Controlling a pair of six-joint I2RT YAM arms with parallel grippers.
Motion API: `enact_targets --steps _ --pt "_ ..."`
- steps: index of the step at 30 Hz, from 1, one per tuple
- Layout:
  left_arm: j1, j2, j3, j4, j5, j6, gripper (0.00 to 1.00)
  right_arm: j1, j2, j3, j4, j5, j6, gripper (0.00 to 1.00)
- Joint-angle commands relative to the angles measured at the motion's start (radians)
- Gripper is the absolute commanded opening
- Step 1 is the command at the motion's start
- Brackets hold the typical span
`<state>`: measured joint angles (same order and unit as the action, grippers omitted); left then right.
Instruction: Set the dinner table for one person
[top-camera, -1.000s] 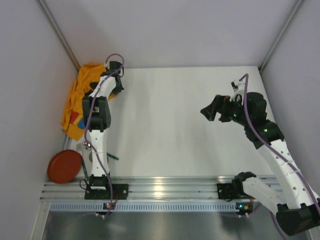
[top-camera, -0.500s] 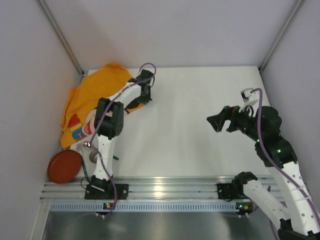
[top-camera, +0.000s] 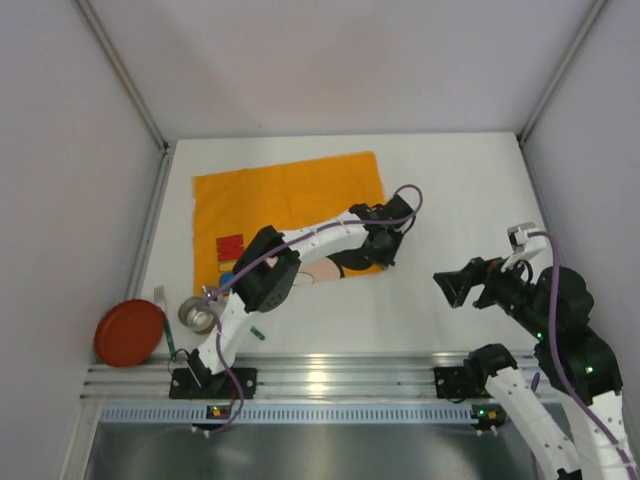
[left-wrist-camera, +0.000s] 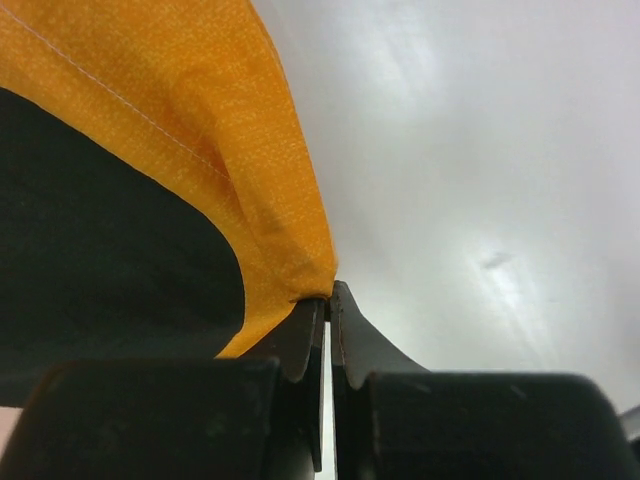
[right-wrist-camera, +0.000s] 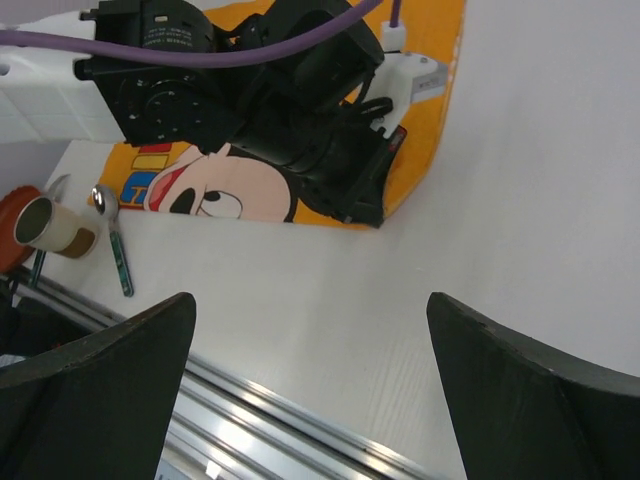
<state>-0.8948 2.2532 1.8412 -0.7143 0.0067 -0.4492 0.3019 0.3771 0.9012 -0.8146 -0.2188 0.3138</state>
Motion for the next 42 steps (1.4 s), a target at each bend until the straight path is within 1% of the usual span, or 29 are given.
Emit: enact_targets --steps 1,2,4,8,10,12,16,19,20,21,22,23,24,27,29,30,31,32,33,34,35,36,38,39,41,42 --pt "-0.111 0.099 0.181 -0.043 0.05 -0.049 0.0 0.011 -0.066 0.057 -0.135 0.061 0.021 1.0" --pt "-0.15 0.124 0.216 -0.056 0.058 -0.062 0.0 0.013 -0.079 0.068 -0.173 0.077 0.022 1.0" --pt "-0.179 0.178 0.3 -0.068 0.062 -0.109 0.0 0.013 -0.119 0.082 -0.21 0.093 0.034 1.0" --pt "-0.219 0.218 0.358 -0.034 0.085 -0.212 0.0 0.011 -0.167 0.12 -0.299 0.114 0.051 1.0" --pt "-0.222 0.221 0.362 -0.013 0.081 -0.262 0.0 0.011 -0.187 0.134 -0.325 0.119 0.062 1.0" --pt "-0.222 0.223 0.371 0.006 0.056 -0.281 0.0 0.013 -0.202 0.153 -0.36 0.119 0.067 1.0" --pt "-0.217 0.249 0.44 0.018 0.03 -0.316 0.0 0.013 -0.221 0.186 -0.425 0.124 0.071 1.0" --pt "-0.208 0.27 0.486 0.036 0.048 -0.339 0.0 0.011 -0.234 0.197 -0.452 0.127 0.076 1.0" --pt "-0.205 0.27 0.492 0.045 0.058 -0.345 0.17 0.011 -0.236 0.203 -0.455 0.125 0.077 1.0" --pt "-0.202 0.267 0.495 0.055 0.064 -0.35 0.28 0.013 -0.241 0.206 -0.46 0.125 0.082 1.0" --pt "-0.201 0.252 0.498 0.061 0.058 -0.356 0.45 0.011 -0.239 0.206 -0.465 0.125 0.084 1.0" --pt "-0.201 0.24 0.497 0.059 0.046 -0.358 0.59 0.011 -0.242 0.208 -0.465 0.122 0.088 1.0" --pt "-0.202 0.223 0.492 0.058 0.036 -0.356 0.93 0.013 -0.245 0.206 -0.465 0.121 0.091 1.0" --pt "-0.201 0.132 0.451 0.035 0.003 -0.336 0.98 0.011 -0.245 0.2 -0.463 0.114 0.093 1.0" --pt "-0.201 0.034 0.388 -0.028 -0.084 -0.324 0.98 0.011 -0.242 0.199 -0.459 0.114 0.093 1.0" --pt "-0.201 -0.043 0.316 -0.057 -0.12 -0.315 0.98 0.011 -0.242 0.199 -0.457 0.114 0.09 1.0" --pt "-0.201 -0.087 0.267 -0.079 -0.151 -0.312 0.98 0.011 -0.242 0.196 -0.456 0.114 0.088 1.0" --pt "-0.201 -0.131 0.21 -0.117 -0.227 -0.313 0.98 0.013 -0.245 0.193 -0.454 0.118 0.087 1.0" --pt "-0.201 -0.229 0.149 -0.131 -0.262 -0.334 0.98 0.011 -0.247 0.188 -0.451 0.118 0.087 1.0" --pt "-0.201 -0.277 0.009 -0.137 -0.29 -0.347 0.98 0.011 -0.25 0.176 -0.443 0.118 0.087 1.0" --pt "-0.197 -0.324 -0.064 -0.154 -0.35 -0.364 0.98 0.013 -0.256 0.168 -0.439 0.111 0.085 1.0" --pt "-0.197 -0.419 -0.2 -0.163 -0.372 -0.412 0.98 0.013 -0.257 0.16 -0.433 0.107 0.085 1.0" --pt "-0.188 -0.507 -0.331 -0.18 -0.413 -0.477 0.97 0.011 -0.259 0.14 -0.417 0.093 0.084 1.0" --pt "-0.185 -0.594 -0.452 -0.189 -0.436 -0.544 0.96 0.013 -0.257 0.134 -0.407 0.087 0.084 1.0" --pt "-0.171 -0.674 -0.557 -0.203 -0.447 -0.615 0.95 0.011 -0.253 0.117 -0.394 0.073 0.079 1.0" --pt "-0.167 -0.746 -0.644 -0.217 -0.453 -0.675 0.95 0.013 -0.251 0.113 -0.39 0.068 0.076 1.0"
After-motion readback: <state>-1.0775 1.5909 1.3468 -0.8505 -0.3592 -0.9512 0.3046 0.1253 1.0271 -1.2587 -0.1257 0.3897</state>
